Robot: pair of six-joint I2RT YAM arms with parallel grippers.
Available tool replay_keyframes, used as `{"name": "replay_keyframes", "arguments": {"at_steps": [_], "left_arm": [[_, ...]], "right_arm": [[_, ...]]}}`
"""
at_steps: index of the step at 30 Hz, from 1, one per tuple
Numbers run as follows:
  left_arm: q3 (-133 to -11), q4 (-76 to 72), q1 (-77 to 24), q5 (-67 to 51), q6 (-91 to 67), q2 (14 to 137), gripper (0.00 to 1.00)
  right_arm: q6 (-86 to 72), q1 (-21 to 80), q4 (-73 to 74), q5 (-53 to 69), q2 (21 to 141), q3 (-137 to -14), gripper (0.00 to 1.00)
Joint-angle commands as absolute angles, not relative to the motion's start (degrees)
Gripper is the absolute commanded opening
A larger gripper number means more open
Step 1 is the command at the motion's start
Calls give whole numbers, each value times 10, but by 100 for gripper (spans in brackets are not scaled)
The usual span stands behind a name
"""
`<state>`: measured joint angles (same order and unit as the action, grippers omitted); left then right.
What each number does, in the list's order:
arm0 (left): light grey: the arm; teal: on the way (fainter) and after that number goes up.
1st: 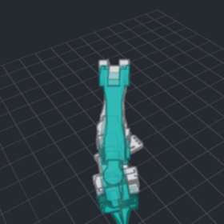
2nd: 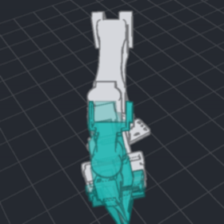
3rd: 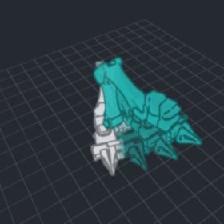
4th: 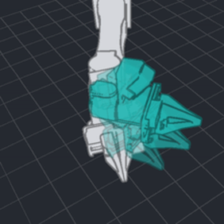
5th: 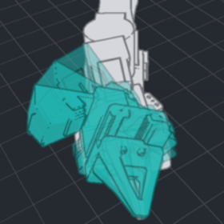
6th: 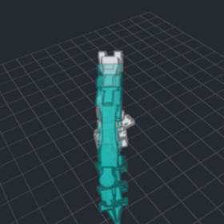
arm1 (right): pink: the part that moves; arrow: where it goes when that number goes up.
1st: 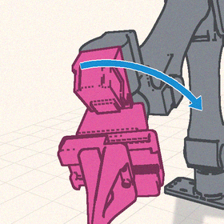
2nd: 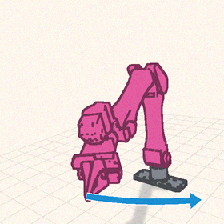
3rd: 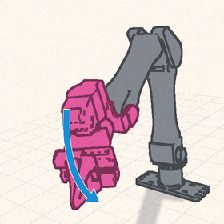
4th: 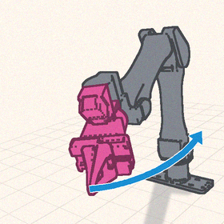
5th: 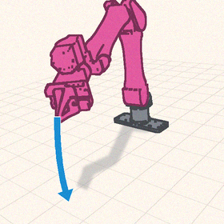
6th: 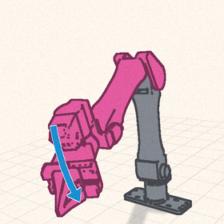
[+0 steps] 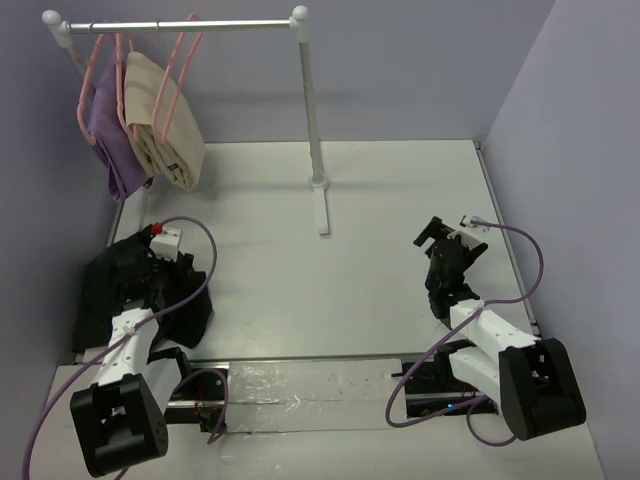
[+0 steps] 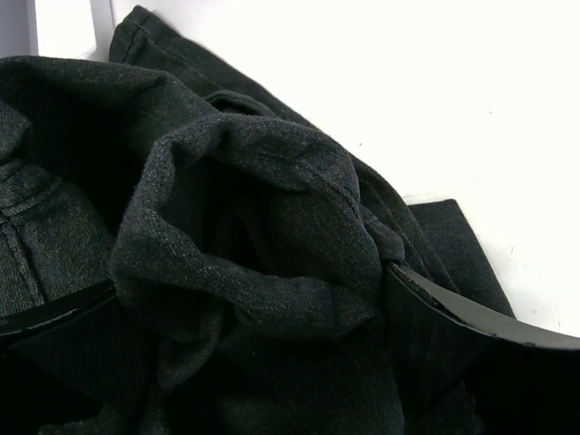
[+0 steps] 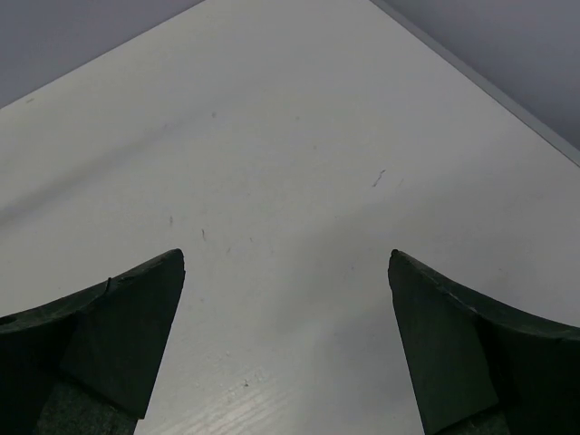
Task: Place the trousers on the hanger
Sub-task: Flatten out the trousers at the center of the board.
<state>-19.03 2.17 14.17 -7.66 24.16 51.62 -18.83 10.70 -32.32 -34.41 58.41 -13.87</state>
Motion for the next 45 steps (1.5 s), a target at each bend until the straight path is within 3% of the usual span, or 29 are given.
{"name": "replay_keyframes", "arguments": {"at_steps": [1, 5, 9, 14, 16, 20, 23, 24, 25, 26, 28, 32, 38, 45], "left_arm": [[-232, 67, 142, -40, 229, 510, 99], [-305, 201, 142, -28, 251, 496, 99], [-380, 316, 142, 89, 270, 489, 99], [-327, 347, 143, 271, 356, 476, 99], [-305, 331, 144, 271, 377, 479, 99], [-280, 271, 144, 159, 397, 528, 99], [-266, 194, 145, 169, 385, 585, 97], [-270, 166, 144, 177, 377, 603, 90], [-280, 157, 144, 184, 357, 622, 77], [-286, 154, 145, 196, 347, 654, 43], [-294, 149, 145, 200, 329, 671, 1], [-314, 184, 144, 136, 318, 609, 0], [-433, 313, 125, -106, 299, 485, 0], [-615, 458, -69, -219, 253, 526, 0]], "right_arm": [[-199, 104, -335, -346, 577, -144, 100], [-193, 104, -304, -329, 552, -155, 100], [-199, 105, -205, -320, 513, -197, 100], [-202, 105, -113, -246, 465, -254, 99], [-206, 110, -91, -219, 453, -262, 98], [-210, 126, -75, -189, 430, -272, 96], [-204, 150, -49, -183, 433, -293, 96], [-201, 159, -41, -186, 435, -301, 96], [-193, 181, -28, -201, 439, -312, 96], [-186, 195, -24, -213, 442, -315, 96], [-173, 241, -18, -240, 451, -323, 96], [-160, 279, -4, -264, 469, -346, 96], [-131, 338, -4, -217, 515, -388, 96], [-115, 385, -4, -79, 547, -417, 96]]}}
